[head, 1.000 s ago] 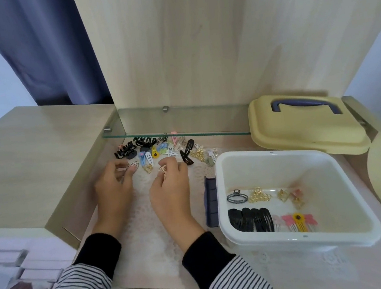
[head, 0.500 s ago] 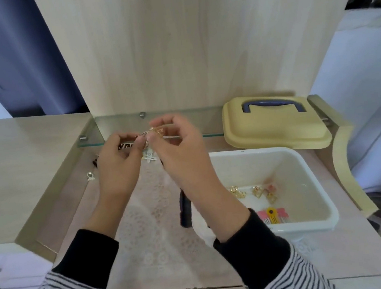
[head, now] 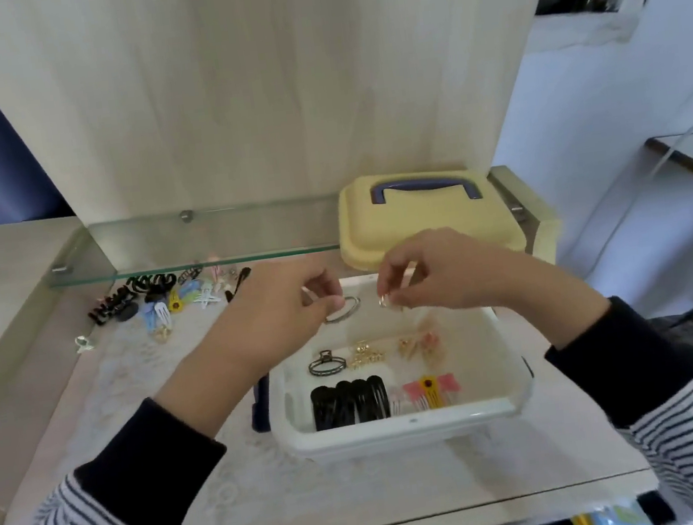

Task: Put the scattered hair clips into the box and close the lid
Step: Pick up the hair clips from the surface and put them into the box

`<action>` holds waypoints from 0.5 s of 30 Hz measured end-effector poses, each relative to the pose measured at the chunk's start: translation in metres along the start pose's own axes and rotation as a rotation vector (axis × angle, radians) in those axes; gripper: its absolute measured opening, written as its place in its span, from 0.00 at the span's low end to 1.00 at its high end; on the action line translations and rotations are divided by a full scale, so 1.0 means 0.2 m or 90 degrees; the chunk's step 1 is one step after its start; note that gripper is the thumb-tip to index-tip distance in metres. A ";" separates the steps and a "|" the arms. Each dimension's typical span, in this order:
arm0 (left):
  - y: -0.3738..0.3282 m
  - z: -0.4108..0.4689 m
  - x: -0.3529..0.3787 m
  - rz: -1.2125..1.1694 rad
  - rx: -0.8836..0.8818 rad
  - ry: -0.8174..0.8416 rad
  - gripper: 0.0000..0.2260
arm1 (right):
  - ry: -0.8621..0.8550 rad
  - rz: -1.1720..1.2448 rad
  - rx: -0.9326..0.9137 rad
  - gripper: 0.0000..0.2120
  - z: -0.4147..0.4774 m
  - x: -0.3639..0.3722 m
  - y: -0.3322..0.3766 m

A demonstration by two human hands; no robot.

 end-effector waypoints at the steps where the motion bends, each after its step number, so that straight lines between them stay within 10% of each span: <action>1: -0.01 0.01 0.02 0.055 0.016 0.028 0.02 | 0.034 -0.056 0.005 0.05 0.01 0.03 -0.01; 15: -0.03 0.09 0.26 0.520 0.092 0.170 0.09 | 0.177 -0.366 -0.009 0.11 0.03 0.24 -0.13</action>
Point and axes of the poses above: each hand's wrist, its own z-axis towards the middle knuckle, its own x-axis out of the palm, y = z × x, the point moved 3 cm from there along z, towards the middle knuckle, and after that the axes turned 11 degrees about z, right-handed, at the moved point
